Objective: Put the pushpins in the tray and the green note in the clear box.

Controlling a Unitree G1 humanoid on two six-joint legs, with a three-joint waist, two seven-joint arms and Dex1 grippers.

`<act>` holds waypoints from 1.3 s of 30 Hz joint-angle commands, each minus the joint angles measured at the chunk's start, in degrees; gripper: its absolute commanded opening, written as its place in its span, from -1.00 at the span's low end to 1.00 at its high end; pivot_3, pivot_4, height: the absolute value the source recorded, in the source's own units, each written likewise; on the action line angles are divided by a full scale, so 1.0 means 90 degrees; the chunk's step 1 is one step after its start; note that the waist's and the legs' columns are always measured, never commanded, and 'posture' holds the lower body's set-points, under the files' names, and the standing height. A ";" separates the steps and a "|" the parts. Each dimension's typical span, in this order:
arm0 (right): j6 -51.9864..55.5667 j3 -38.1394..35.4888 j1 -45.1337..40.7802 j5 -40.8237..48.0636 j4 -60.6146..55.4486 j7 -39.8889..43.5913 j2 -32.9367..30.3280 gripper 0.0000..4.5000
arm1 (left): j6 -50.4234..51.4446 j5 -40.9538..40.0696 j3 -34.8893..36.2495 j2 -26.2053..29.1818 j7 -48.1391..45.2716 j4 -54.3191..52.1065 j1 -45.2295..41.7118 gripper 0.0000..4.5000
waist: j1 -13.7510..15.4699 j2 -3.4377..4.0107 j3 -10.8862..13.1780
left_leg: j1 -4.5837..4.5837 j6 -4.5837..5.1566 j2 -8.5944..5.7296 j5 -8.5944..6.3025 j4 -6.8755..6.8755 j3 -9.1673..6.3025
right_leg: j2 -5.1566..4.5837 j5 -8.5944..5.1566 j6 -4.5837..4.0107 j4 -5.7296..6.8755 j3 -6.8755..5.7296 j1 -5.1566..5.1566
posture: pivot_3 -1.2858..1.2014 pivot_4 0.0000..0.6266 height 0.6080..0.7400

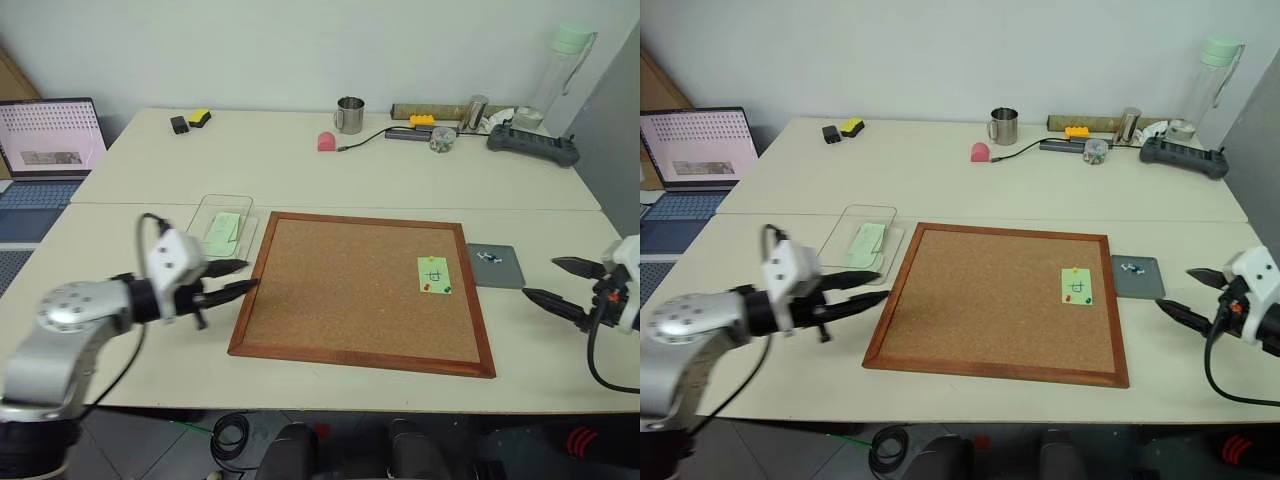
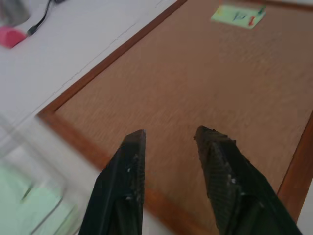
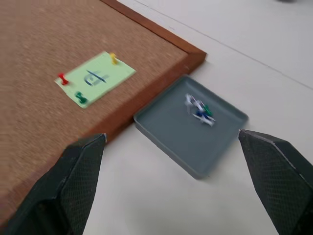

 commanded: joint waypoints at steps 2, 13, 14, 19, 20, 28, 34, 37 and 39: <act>0.0238 0.0366 -0.0450 0.0186 -0.0559 -0.0116 0.0158 1.00 | -0.0140 0.0391 -0.0978 -0.0595 0.0210 0.0095 -0.0606 -0.80 | -0.0004 -0.0003 0.0002 | -0.0001 0.0000 0.0004 0.0000 0.0005 0.0001 | 0.0006 0.0005 -0.0001 0.0000 0.0001 0.0001 | 0.03 -0.52 1.00; 0.0226 0.2025 -0.2116 -0.0626 0.0266 -0.0540 0.1038 1.00 | -0.1090 0.1257 -0.2127 -0.2163 0.0492 0.1795 -0.1405 -0.98 | 0.0008 -0.0007 0.0004 | -0.0013 0.0000 -0.0001 0.0001 0.0011 -0.0003 | 0.0011 0.0010 0.0002 0.0000 -0.0002 -0.0005 | 0.03 -0.52 1.00; 0.0166 0.2134 -0.2282 -0.0720 0.0500 -0.0552 0.1126 1.00 | -0.1199 0.1325 -0.2175 -0.2258 0.0488 0.1985 -0.1439 -0.98 | 0.0004 -0.0007 0.0004 | -0.0014 0.0000 -0.0002 0.0001 0.0012 -0.0004 | 0.0011 0.0011 0.0003 -0.0001 -0.0001 -0.0005 | 0.03 -0.52 1.00; -0.0345 0.2564 -0.2944 -0.1177 0.1592 -0.0482 0.1481 1.00 | -0.1698 0.1658 -0.2270 -0.2691 0.0676 0.2969 -0.1604 -0.98 | 0.0005 -0.0007 0.0004 | -0.0012 0.0000 -0.0005 0.0002 0.0010 -0.0002 | 0.0011 0.0012 0.0003 0.0001 0.0000 -0.0007 | 0.03 -0.52 1.00; -0.0466 0.2613 -0.3049 -0.1250 0.1786 -0.0465 0.1543 1.00 | -0.1739 0.1693 -0.2277 -0.2737 0.0686 0.3102 -0.1630 -0.98 | 0.0003 -0.0006 0.0004 | -0.0009 0.0000 -0.0004 0.0001 0.0010 -0.0002 | 0.0011 0.0012 0.0003 0.0002 -0.0002 -0.0005 | 0.03 -0.52 1.00; -0.1573 0.2855 -0.3344 -0.1796 0.2851 -0.0484 0.1923 0.85 | -0.1791 0.1822 -0.2252 -0.2861 0.0616 0.3337 -0.1637 -1.00 | -0.0003 -0.0006 0.0004 | -0.0010 0.0000 -0.0005 0.0002 0.0012 -0.0005 | 0.0011 0.0013 0.0005 0.0006 -0.0002 -0.0006 | 0.03 -0.52 1.00; -0.1841 0.2815 -0.3376 -0.1911 0.3124 -0.0488 0.2085 0.29 | -0.1794 0.1845 -0.2209 -0.2819 0.0548 0.3356 -0.1652 -1.00 | -0.0005 -0.0005 0.0003 | -0.0008 -0.0001 -0.0005 0.0002 0.0012 -0.0008 | 0.0011 0.0014 0.0004 0.0008 0.0002 -0.0007 | 0.03 -0.52 1.00; -0.1866 0.2814 -0.3367 -0.1923 0.3179 -0.0441 0.2130 0.06 | -0.1782 0.1854 -0.2220 -0.2829 0.0547 0.3341 -0.1652 -1.00 | -0.0006 -0.0005 0.0003 | -0.0006 -0.0001 -0.0005 0.0002 0.0012 -0.0009 | 0.0011 0.0014 0.0003 0.0011 0.0001 -0.0006 | 0.03 -0.52 1.00; -0.1890 0.2821 -0.3340 -0.1936 0.3197 -0.0424 0.2157 -0.15 | -0.1765 0.1856 -0.2230 -0.2842 0.0556 0.3317 -0.1645 -1.00 | -0.0008 -0.0005 0.0003 | -0.0006 -0.0001 -0.0005 0.0002 0.0012 -0.0009 | 0.0011 0.0015 0.0003 0.0011 0.0001 -0.0006 | 0.03 -0.52 1.00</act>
